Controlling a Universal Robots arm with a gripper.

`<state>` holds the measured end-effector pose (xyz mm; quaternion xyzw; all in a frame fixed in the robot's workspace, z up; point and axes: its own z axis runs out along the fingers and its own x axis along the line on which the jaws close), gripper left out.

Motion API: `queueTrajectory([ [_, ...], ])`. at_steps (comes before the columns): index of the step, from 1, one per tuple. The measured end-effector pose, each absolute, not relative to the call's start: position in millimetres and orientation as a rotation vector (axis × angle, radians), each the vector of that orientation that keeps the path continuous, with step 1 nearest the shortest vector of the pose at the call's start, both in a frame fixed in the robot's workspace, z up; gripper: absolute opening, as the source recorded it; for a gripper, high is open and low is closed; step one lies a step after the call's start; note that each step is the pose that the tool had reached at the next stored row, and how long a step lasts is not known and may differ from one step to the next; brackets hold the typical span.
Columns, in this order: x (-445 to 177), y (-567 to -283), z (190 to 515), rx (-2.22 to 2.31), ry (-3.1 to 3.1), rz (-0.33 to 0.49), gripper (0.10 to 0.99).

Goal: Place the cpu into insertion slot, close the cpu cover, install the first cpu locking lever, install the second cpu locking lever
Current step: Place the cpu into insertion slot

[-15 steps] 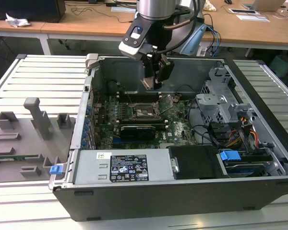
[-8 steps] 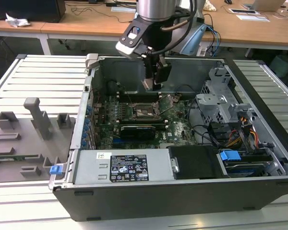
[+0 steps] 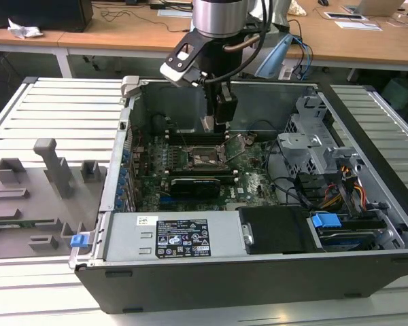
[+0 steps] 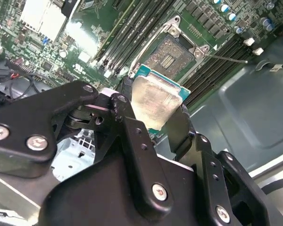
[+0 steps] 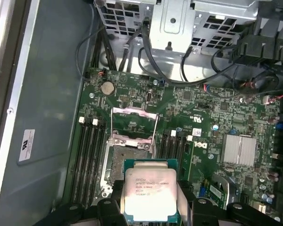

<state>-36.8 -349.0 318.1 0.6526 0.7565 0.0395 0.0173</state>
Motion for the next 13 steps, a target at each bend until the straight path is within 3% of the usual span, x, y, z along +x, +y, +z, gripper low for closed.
queueTrajectory([
  [13, -36.8, -347.8, 302.9, 2.139, 2.247, 0.118, 0.529],
])
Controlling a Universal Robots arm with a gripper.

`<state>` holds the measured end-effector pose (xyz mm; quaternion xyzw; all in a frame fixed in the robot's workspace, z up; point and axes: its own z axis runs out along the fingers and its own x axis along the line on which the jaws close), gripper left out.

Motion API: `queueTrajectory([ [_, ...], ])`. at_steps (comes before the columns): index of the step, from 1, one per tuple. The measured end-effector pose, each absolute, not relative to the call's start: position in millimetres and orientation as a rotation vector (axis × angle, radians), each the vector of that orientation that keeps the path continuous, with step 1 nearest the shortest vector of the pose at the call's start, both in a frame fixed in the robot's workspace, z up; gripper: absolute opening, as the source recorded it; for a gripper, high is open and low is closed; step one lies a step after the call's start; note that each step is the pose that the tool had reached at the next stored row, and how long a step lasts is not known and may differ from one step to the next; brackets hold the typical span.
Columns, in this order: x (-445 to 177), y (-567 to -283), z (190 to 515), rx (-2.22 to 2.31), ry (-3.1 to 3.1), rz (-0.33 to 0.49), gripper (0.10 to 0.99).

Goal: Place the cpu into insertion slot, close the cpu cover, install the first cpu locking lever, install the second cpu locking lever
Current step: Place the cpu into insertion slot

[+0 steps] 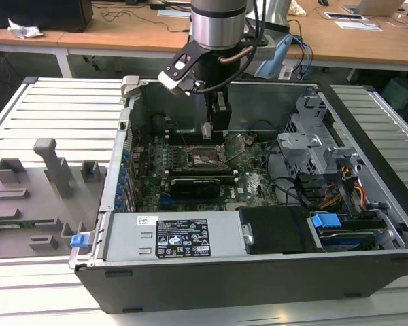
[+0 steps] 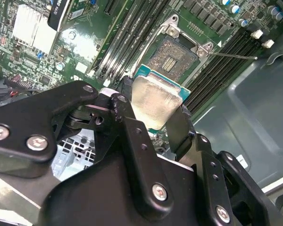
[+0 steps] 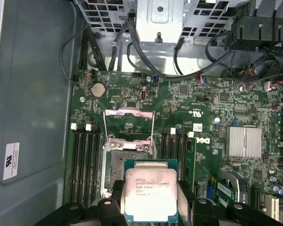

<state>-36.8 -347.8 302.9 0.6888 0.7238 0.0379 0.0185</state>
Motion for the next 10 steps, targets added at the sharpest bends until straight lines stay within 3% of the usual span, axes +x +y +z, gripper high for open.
queueTrajectory([
  [10, -36.8, -347.8, 300.3, 2.139, 2.247, 0.118, 0.529],
])
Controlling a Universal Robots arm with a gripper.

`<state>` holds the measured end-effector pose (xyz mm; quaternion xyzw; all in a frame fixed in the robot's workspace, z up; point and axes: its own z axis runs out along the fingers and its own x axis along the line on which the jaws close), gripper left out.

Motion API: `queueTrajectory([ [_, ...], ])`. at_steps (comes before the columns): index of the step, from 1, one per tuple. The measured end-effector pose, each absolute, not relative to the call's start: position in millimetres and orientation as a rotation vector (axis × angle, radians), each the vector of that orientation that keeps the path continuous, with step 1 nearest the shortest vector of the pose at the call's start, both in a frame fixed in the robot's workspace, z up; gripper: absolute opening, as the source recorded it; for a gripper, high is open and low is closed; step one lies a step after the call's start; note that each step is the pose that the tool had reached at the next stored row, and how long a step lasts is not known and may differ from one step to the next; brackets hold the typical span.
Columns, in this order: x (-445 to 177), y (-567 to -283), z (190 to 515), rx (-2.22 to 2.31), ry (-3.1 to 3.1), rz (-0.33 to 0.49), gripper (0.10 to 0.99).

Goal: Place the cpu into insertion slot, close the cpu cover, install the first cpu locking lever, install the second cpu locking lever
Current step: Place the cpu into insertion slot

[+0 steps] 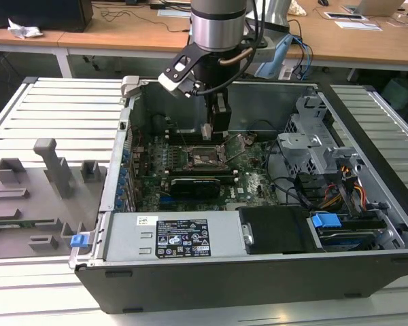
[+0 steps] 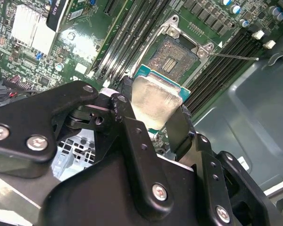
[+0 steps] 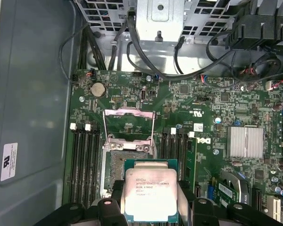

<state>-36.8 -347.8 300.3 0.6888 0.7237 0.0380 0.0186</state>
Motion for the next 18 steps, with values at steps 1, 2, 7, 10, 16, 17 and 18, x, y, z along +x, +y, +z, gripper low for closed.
queueTrajectory([
  [1, -36.8, -347.8, 300.2, 2.139, 2.247, 0.118, 0.529],
  [2, -36.8, -347.8, 300.0, 2.139, 2.247, 0.118, 0.529],
  [7, -36.8, -347.8, 298.9, 2.139, 2.247, 0.118, 0.529],
  [10, -36.8, -347.8, 298.4, 2.139, 2.247, 0.118, 0.529],
  [16, -36.8, -347.5, 294.3, 2.164, 2.222, 0.117, 0.529],
  [17, -36.8, -347.4, 292.3, 2.165, 2.221, 0.117, 0.529],
  [18, -36.9, -347.3, 291.7, 2.166, 2.221, 0.116, 0.529],
])
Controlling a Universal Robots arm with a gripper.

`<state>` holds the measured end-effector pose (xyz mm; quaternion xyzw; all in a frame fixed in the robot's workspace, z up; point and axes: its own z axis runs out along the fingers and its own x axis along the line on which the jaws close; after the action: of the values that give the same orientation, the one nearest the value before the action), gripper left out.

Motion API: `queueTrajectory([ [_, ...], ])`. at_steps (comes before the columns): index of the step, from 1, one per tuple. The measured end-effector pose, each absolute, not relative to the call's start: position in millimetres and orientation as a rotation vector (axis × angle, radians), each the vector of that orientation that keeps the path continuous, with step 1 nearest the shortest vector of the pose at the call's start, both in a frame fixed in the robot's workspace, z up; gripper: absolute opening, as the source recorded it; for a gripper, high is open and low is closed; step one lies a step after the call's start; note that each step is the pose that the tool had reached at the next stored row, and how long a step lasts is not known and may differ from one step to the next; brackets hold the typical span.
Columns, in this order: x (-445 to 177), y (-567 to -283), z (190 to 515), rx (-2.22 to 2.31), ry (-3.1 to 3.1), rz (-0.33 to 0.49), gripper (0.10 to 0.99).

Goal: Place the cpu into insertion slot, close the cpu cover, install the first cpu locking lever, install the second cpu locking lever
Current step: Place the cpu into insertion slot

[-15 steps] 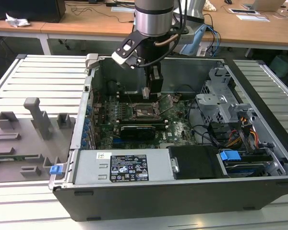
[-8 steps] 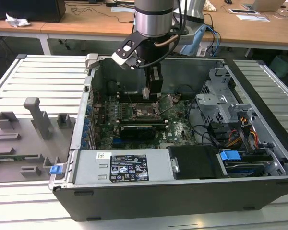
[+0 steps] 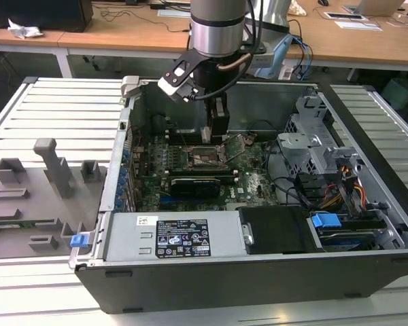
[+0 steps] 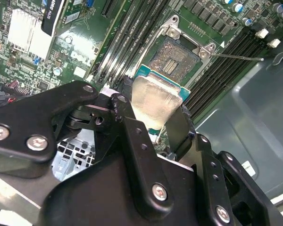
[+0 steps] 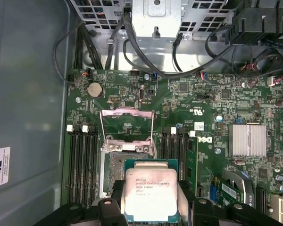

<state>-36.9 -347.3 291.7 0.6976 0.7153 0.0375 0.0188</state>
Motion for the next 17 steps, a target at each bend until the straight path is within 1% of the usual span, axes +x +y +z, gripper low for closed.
queueTrajectory([
  [17, -38.1, -344.8, 278.7, 2.173, 2.213, 0.116, 0.529],
])
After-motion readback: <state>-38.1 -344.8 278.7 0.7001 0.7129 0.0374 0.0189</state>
